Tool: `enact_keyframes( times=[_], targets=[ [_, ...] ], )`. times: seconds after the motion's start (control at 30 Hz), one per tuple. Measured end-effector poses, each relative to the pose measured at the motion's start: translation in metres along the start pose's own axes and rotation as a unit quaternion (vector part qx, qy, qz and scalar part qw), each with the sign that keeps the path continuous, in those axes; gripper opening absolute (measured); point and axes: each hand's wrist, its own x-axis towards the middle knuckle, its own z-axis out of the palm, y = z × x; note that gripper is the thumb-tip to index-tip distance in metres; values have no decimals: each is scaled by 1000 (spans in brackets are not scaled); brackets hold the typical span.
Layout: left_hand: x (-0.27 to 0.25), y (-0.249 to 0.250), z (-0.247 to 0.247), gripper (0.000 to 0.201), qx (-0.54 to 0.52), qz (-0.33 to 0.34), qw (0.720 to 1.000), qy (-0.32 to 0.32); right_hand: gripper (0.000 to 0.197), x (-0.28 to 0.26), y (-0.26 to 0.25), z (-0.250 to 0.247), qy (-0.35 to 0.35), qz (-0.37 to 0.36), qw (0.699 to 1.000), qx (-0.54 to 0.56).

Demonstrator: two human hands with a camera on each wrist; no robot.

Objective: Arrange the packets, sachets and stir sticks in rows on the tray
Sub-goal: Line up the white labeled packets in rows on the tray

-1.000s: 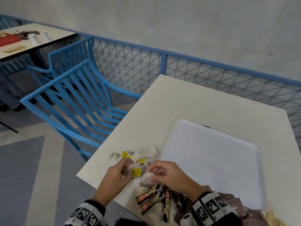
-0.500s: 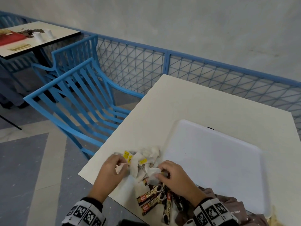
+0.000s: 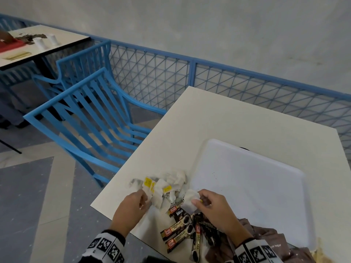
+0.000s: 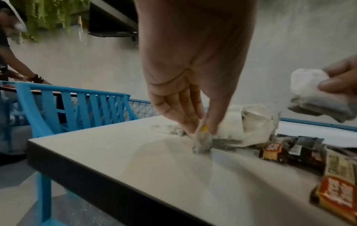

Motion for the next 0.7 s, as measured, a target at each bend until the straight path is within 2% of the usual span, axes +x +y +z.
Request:
enact_keyframes(
  times=[0.07,0.2,0.3,0.37,0.47,0.57,0.7],
  targets=[
    [1,1,-5,21,-25,-5,999,35,21,0,0,0,2,-1,1000,3],
    [7,6,-22,18,-129,43,986,98,30,-2,-2,-3,0,-3,1000,-5],
    [21,10,-26,12,-193,-5,980,44,29,-3,-3,-3,-6,3,1000,-14],
    [30,11,-23,10,-180,-18,983,-1,26,-3,-2,-3,-8,4,1000,-17],
    [38,13,-17,27,-119,-17,992,-30,29,-5,-3,-3,-5,8,1000,-13],
    [39,14,-13,33,-99,-27,995,0,28,-9,-2,-6,3,8,1000,-6],
    [35,18,-17,21,-110,-16,992,52,29,-11,0,-9,2,17,1000,-8]
  ],
)
